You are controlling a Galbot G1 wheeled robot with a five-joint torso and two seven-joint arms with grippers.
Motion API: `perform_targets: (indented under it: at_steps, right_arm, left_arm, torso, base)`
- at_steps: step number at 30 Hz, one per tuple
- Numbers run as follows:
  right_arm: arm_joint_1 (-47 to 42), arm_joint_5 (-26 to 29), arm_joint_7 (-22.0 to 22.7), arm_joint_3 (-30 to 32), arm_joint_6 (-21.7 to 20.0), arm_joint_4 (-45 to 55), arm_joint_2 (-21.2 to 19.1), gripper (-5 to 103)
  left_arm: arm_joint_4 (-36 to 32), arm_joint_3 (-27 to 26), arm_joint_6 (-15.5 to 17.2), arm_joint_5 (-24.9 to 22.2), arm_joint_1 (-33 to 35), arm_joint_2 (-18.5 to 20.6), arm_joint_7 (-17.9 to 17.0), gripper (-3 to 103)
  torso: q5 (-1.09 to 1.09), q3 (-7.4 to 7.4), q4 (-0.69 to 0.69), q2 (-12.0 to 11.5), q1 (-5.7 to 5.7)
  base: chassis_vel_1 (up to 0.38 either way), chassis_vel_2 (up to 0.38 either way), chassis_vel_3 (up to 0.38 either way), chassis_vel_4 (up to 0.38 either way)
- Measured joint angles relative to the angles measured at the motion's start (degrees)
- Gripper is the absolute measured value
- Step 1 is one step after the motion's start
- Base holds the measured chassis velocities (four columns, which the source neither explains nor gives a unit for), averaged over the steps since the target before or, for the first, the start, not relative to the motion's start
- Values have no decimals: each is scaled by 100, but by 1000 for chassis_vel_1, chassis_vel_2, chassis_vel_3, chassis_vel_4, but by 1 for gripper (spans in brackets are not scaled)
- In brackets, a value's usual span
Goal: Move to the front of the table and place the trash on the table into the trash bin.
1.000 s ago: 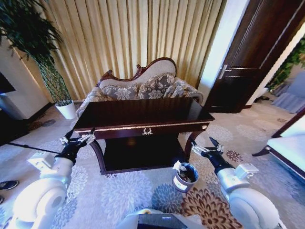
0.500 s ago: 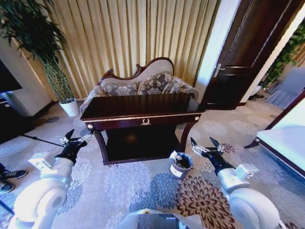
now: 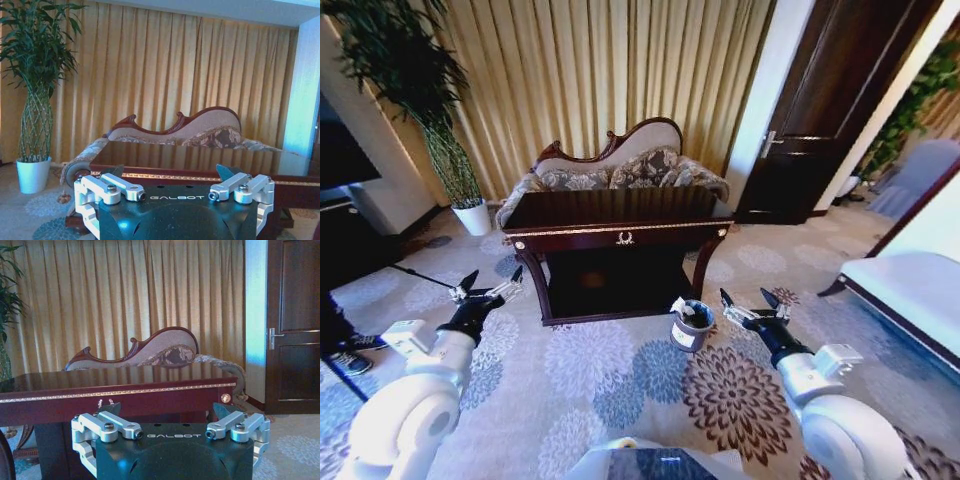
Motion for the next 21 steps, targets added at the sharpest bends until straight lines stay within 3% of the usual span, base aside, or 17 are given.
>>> perform_targets:
  at_steps: [16,21]
  right_arm:
    - [-20,0,5,-6,1,0,2,100]
    - [-31,-3,6,-19,4,0,12,100]
  left_arm:
    - [0,28,-19,35,10,-16,28,100]
    - [0,110,-158,110,41,-30,22,100]
  torso:
    - [1,-1,0,1,-1]
    - [-2,-1,3,1,-1]
  base:
    - [217,-221,-219,216]
    - [171,-170,-167,185]
